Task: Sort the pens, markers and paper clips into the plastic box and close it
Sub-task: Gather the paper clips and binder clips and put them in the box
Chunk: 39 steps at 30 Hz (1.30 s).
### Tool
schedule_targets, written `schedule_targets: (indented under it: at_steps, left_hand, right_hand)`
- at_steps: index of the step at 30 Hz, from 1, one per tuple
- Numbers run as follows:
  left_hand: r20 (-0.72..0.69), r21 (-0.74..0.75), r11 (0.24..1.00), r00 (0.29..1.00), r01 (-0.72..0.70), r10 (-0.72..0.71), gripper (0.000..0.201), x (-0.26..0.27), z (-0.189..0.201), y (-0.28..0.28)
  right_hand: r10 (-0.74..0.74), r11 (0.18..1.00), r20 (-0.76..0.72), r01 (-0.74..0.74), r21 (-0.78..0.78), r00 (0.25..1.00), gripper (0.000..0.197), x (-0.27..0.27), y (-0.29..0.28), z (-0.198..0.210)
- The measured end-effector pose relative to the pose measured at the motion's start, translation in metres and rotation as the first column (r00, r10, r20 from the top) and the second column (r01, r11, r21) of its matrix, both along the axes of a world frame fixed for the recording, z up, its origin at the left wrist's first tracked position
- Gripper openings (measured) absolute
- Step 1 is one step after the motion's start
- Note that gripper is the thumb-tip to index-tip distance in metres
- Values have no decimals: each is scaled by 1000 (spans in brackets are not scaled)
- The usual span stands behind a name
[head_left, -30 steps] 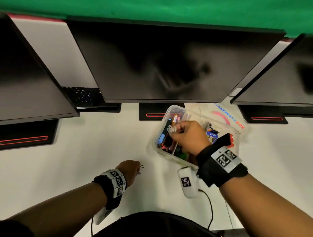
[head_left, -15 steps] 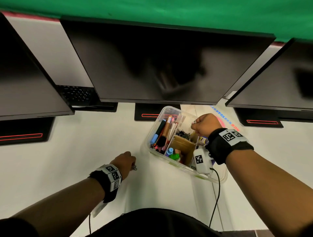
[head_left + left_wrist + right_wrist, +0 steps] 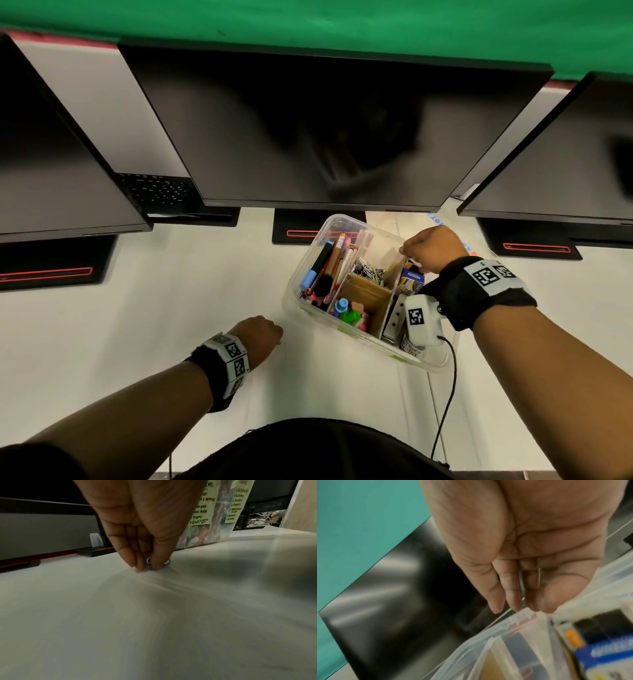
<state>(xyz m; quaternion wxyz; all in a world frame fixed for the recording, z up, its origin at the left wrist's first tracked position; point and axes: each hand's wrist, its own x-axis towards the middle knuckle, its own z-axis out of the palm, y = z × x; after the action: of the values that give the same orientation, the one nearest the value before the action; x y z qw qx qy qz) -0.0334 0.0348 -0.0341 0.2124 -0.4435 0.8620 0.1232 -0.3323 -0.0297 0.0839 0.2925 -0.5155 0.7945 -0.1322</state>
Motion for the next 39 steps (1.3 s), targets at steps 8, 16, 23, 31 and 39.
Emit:
schedule_targets:
  at_steps: [8, 16, 23, 31, 39]
  left_hand:
    - [-49, 162, 963, 973, -215, 225, 6, 11, -13, -4]
    - [-240, -2, 893, 867, -450, 437, 17, 23, 53, -16]
    - [-618, -127, 826, 695, -549, 368, 12, -32, 140, -49]
    - [-342, -54, 932, 883, -359, 321, 15, -97, 115, -54]
    - [-322, -138, 871, 853, -471, 410, 23, -55, 113, -55]
  right_hand:
    - [-53, 998, -210, 57, 9, 976, 37, -59, 18, -2]
    - [51, 991, -373, -2, 131, 927, 32, -70, 21, -17]
    - [243, 966, -349, -194, 170, 905, 43, -65, 17, -10]
    - [129, 990, 370, -143, 11, 920, 43, -45, 10, -27]
    - [260, 953, -265, -203, 224, 928, 50, -99, 21, -75]
